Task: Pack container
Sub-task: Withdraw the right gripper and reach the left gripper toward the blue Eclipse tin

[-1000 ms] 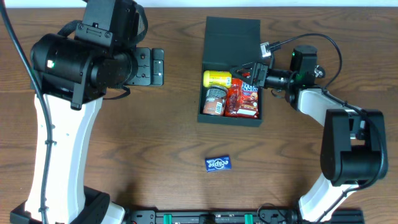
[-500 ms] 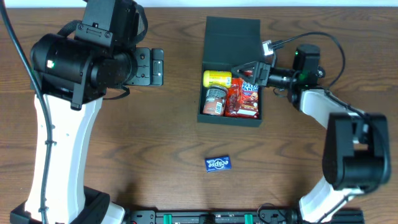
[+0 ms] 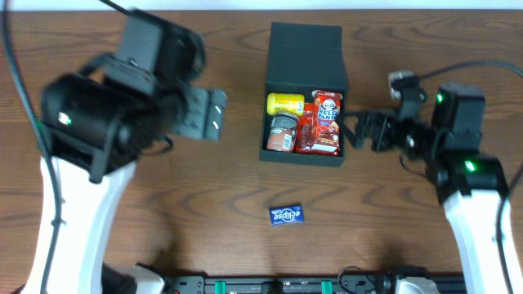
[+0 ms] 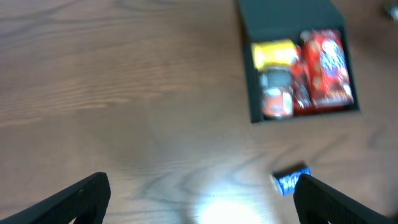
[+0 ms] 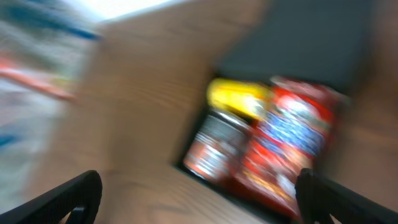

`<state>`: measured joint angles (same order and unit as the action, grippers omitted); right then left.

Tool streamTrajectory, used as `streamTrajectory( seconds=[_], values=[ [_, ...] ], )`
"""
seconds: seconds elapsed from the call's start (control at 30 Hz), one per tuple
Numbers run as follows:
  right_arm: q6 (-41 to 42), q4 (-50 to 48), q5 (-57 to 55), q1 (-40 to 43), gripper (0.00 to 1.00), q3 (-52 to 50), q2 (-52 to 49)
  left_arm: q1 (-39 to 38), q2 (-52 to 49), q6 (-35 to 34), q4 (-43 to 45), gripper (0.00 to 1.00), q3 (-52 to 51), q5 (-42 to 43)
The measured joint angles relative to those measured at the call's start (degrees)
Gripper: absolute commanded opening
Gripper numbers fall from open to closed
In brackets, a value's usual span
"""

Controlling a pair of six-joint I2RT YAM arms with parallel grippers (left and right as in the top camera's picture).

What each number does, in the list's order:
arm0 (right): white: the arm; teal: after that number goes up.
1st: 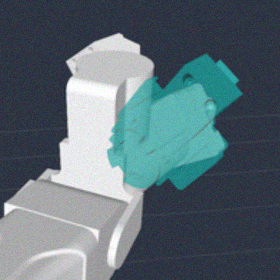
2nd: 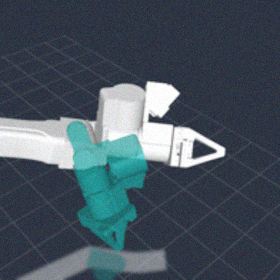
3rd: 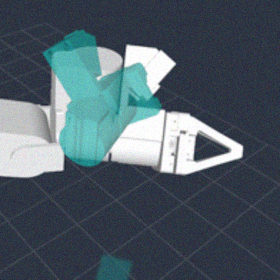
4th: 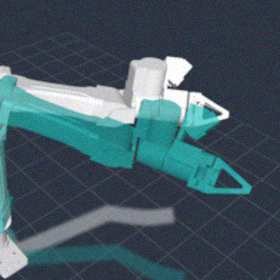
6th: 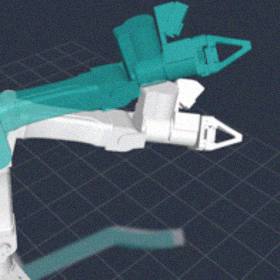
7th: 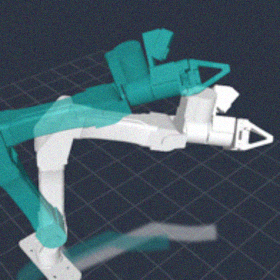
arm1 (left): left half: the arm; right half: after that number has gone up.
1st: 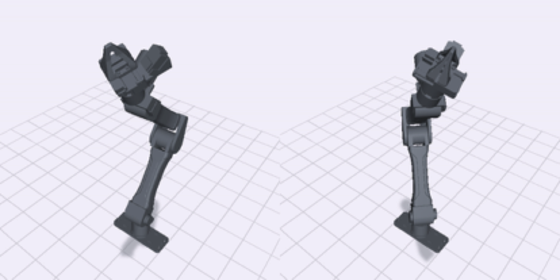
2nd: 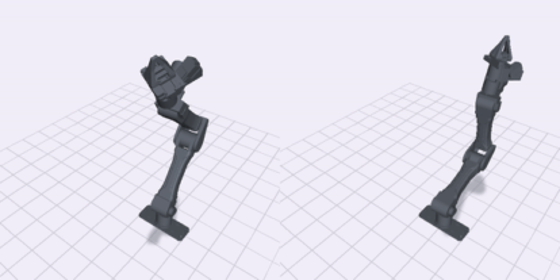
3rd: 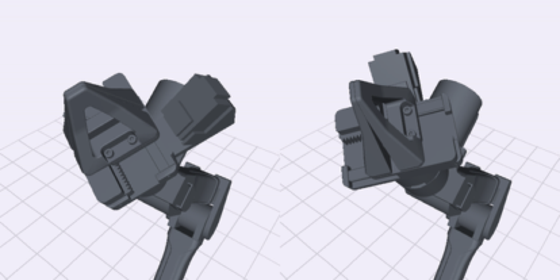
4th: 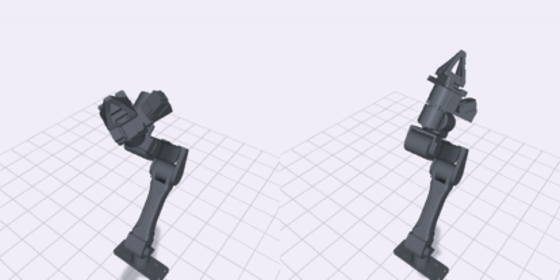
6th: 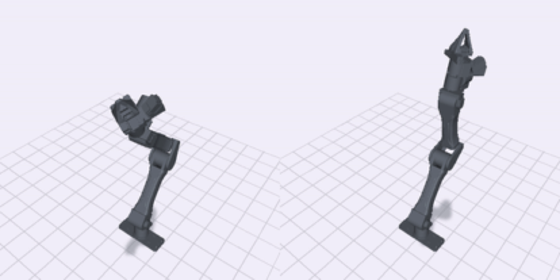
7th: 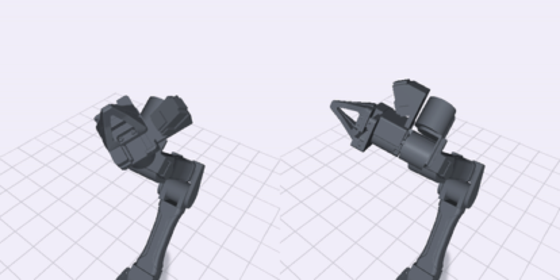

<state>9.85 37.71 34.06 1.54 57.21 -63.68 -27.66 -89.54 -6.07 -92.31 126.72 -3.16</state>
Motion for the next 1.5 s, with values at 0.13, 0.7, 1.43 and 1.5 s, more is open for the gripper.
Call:
streamTrajectory(
  seconds=[0.13, 0.7, 1.43, 1.5],
  values=[
    [-3.08, 6.93, -10.8, 0.0, 0.99, -0.04, 8.02, -8.15, 0.74, 1.9, 0.22, 0.95, -9.79, -0.28],
    [-4.94, 18.91, -34.23, 0.0, 0.99, -0.04, 22.84, -26.62, -0.81, 11.28, 34.36, 0.95, -52.54, 6.16],
    [-4.94, 18.84, -36.48, 0.0, 0.99, -0.04, 21.16, -28.59, -18.4, 24.55, 41.48, 0.95, -57.16, 16.33],
    [-4.94, 18.84, -36.5, 0.0, 0.99, -0.04, 20.92, -29.42, -18.73, 24.57, 41.99, 0.95, -57.16, 16.33]
  ],
)
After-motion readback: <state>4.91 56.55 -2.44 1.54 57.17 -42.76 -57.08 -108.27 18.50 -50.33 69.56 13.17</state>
